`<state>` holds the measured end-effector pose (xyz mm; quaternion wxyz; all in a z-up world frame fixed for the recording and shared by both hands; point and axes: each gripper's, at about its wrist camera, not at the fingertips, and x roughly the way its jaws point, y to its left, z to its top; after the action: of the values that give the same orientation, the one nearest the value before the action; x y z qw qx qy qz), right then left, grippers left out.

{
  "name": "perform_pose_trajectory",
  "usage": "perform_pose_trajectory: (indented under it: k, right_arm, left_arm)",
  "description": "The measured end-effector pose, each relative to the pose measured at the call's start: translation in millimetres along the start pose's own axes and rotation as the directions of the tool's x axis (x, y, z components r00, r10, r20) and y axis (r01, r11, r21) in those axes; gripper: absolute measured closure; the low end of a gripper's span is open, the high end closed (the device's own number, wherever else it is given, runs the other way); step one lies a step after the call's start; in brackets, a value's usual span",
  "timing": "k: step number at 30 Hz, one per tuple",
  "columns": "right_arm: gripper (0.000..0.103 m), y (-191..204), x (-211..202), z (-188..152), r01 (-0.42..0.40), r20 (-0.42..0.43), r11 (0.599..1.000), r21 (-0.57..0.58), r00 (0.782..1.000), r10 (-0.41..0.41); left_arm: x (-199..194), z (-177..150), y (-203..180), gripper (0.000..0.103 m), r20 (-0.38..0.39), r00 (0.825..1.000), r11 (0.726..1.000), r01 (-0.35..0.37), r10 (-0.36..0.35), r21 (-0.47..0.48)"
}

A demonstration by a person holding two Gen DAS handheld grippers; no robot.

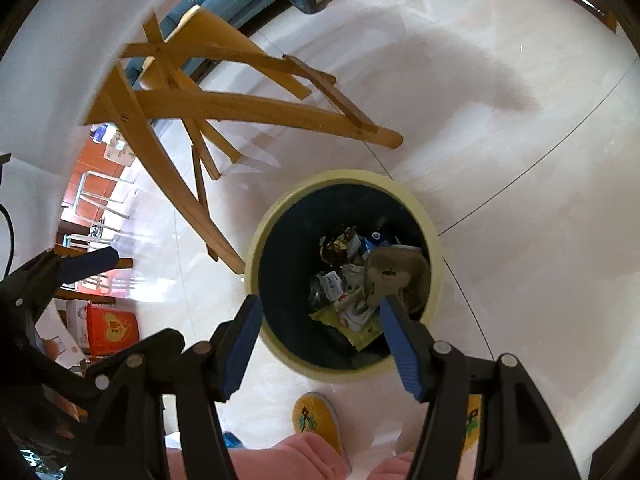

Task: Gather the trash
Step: 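Open both tools to drop the wrappers into the bin, then raise both open tools back toward the table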

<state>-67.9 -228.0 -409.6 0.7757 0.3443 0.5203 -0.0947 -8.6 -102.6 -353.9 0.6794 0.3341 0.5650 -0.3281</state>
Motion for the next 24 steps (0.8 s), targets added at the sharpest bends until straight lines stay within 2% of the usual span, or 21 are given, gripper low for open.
perform_pose_trajectory:
  k: [6, 11, 17, 21, 24]
  right_arm:
    - [0.041, 16.1, -54.4, 2.4, 0.004, 0.008, 1.0, -0.026, 1.0, -0.004]
    - [0.041, 44.2, -112.0, 10.3, -0.011, 0.023, 0.997, -0.074, 1.0, 0.013]
    - [0.041, 81.0, -180.6, 25.1, -0.044, 0.045, 0.989, -0.142, 0.998, 0.051]
    - [0.041, 101.7, -228.8, 41.6, -0.044, 0.069, 0.982, -0.186, 0.996, 0.058]
    - [0.041, 116.6, -262.2, 56.9, -0.029, 0.098, 0.975, -0.221, 0.994, 0.052]
  left_arm:
    - [-59.6, -3.1, -12.6, 0.001, 0.001, 1.0, 1.0, 0.025, -0.025, -0.006]
    - [-129.4, -4.3, -13.7, 0.001, 0.012, 0.998, 0.997, 0.065, -0.065, -0.028]
    - [-219.3, -0.8, -8.1, 0.001, 0.085, 0.994, 0.998, 0.064, -0.061, -0.03]
    - [-267.3, 9.0, 7.1, 0.001, 0.14, 0.988, 0.993, 0.071, -0.058, -0.09]
    - [-308.8, 19.4, 21.4, 0.001, 0.206, 0.978, 0.986, 0.07, -0.038, -0.15]
